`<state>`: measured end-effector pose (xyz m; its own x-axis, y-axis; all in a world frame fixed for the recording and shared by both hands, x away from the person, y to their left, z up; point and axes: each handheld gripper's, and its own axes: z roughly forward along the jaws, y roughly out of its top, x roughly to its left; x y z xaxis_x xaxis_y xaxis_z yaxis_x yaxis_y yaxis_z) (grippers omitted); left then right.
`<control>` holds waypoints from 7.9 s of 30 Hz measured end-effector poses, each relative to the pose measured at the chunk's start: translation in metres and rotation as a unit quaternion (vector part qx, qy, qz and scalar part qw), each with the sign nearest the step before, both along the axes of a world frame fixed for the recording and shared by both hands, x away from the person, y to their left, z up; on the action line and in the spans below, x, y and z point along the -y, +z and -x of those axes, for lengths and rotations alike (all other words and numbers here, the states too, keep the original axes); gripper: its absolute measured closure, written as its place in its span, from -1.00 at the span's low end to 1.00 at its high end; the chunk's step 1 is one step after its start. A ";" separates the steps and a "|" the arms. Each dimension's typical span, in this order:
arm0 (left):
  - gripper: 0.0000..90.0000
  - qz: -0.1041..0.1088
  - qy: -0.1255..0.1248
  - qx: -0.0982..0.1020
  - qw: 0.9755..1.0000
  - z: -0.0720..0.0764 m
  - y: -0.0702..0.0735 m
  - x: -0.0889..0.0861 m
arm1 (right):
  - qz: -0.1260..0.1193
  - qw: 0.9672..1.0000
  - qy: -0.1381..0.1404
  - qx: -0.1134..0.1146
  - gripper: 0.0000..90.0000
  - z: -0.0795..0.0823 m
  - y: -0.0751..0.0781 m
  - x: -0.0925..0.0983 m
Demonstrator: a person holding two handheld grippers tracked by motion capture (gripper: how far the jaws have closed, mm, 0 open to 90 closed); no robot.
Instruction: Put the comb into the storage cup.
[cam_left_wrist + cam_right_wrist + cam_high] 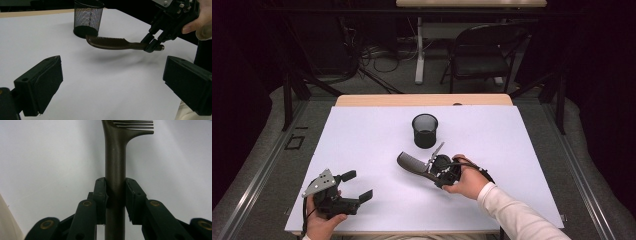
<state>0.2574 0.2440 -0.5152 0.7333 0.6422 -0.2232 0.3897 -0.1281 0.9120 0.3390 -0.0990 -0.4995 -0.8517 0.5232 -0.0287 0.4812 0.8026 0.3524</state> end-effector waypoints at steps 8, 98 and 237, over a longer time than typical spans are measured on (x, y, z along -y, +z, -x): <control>-0.93 0.000 0.002 0.001 1.000 0.000 0.000 0.000 | -0.018 1.000 0.006 0.020 0.61 0.002 0.003 0.000; -0.65 0.001 0.012 0.010 1.000 -0.002 -0.003 -0.001 | -0.228 0.922 -0.021 0.312 0.61 0.047 -0.005 0.014; 0.49 0.161 0.039 -0.088 0.982 -0.068 0.071 0.077 | -0.240 0.911 -0.013 0.335 0.61 0.061 -0.016 0.002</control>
